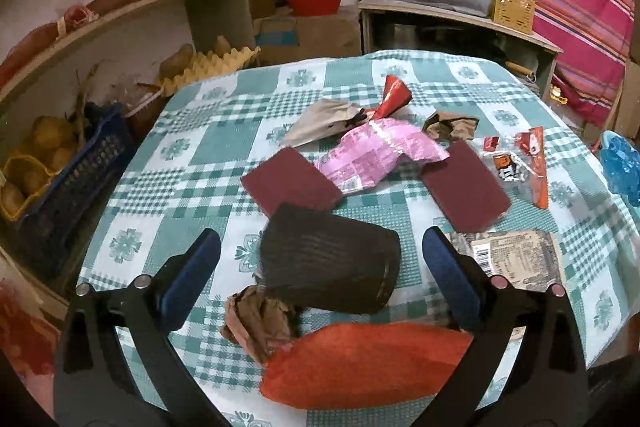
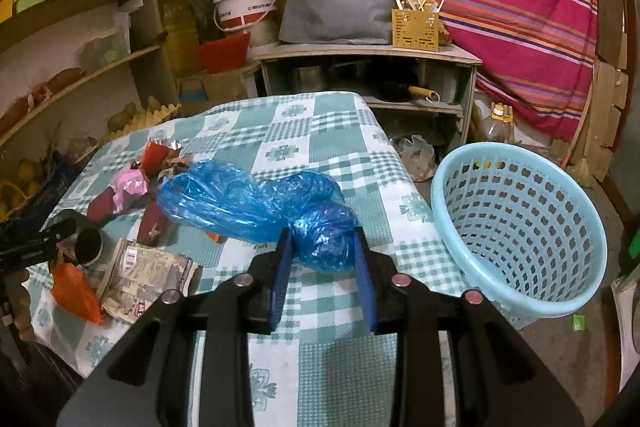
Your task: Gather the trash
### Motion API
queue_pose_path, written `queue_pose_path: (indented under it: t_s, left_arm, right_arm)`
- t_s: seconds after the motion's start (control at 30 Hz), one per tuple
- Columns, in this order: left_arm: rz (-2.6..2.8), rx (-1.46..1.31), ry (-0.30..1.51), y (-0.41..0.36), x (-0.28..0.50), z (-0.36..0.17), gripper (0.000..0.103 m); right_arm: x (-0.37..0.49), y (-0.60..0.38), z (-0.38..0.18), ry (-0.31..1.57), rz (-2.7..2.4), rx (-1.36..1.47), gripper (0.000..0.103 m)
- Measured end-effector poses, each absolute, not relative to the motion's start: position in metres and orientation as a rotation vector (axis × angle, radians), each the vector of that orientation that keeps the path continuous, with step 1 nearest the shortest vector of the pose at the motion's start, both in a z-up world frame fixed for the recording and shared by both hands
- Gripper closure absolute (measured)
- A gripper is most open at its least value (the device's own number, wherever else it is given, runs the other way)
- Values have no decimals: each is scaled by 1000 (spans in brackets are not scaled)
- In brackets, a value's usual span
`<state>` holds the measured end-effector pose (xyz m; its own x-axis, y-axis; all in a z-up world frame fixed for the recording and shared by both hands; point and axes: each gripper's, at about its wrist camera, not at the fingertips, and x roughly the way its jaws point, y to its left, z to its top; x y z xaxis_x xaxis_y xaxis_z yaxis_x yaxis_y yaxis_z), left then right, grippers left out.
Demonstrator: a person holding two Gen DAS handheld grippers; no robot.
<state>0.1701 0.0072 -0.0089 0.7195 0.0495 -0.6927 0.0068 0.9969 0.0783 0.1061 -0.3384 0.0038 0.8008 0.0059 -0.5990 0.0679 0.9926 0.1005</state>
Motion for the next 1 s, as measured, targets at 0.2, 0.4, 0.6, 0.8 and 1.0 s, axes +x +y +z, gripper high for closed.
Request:
queue_pose_path:
  t_s: [0.2,0.4,0.6,0.8,1.0]
  left_arm:
    - [29,66,782,18,177,-19,4]
    - [-32,107,792,12,177,-23,5]
    - [-52,125,799,10,178,-30,7]
    - [-111,92,818,12,184,-30,32]
    - [-113,44,810,13,186,-20,32]
  right_arm:
    - [109,-332,0,655,-33,115,73]
    - [112,-326,-2,663,-21,108,73]
    - [116,-323,-5,671,-23,111,73]
    - [118,-322,-6,669,-21,109,73]
    - [117,-322,-3,648,-19,115,73]
